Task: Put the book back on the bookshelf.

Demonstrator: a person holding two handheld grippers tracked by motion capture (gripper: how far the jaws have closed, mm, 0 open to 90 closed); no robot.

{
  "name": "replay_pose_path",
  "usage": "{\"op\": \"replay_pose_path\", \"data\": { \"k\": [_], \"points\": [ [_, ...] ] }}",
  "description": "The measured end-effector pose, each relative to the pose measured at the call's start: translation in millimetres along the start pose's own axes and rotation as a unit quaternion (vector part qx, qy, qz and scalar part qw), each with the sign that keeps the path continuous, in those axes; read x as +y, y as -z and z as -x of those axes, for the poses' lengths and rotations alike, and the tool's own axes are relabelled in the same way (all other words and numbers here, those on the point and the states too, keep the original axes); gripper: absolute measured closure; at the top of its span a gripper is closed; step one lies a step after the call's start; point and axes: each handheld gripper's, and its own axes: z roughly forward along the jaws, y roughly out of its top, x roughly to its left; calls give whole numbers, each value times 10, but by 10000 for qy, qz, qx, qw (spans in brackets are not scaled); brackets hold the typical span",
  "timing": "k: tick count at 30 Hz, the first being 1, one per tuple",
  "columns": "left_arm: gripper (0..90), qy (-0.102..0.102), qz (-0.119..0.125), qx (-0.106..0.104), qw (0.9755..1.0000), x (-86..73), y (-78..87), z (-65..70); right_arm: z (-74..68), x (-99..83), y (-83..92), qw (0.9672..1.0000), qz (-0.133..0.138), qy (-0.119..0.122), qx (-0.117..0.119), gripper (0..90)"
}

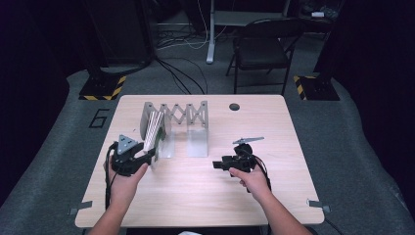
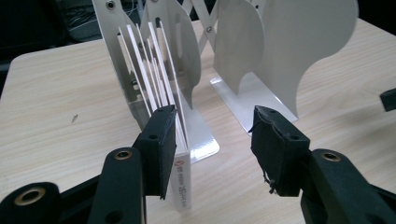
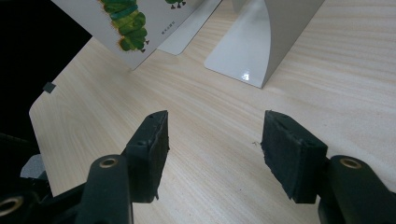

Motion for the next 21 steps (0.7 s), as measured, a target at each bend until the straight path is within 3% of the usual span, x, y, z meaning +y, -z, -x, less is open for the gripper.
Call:
{"op": "replay_pose_path", "data": {
  "k": [13, 17, 21],
  "points": [
    [495, -202, 60, -399, 9990, -95, 198, 117, -1, -21, 17, 10000, -10, -11, -9, 411],
    [485, -297, -6, -740, 9968, -155, 204, 145, 12, -32, 40, 10000, 8, -9, -31, 410],
    [485, -397, -77, -845, 9956, -213, 200, 186, 24, -33, 72, 9999, 14, -152, -61, 410]
  ]
}}
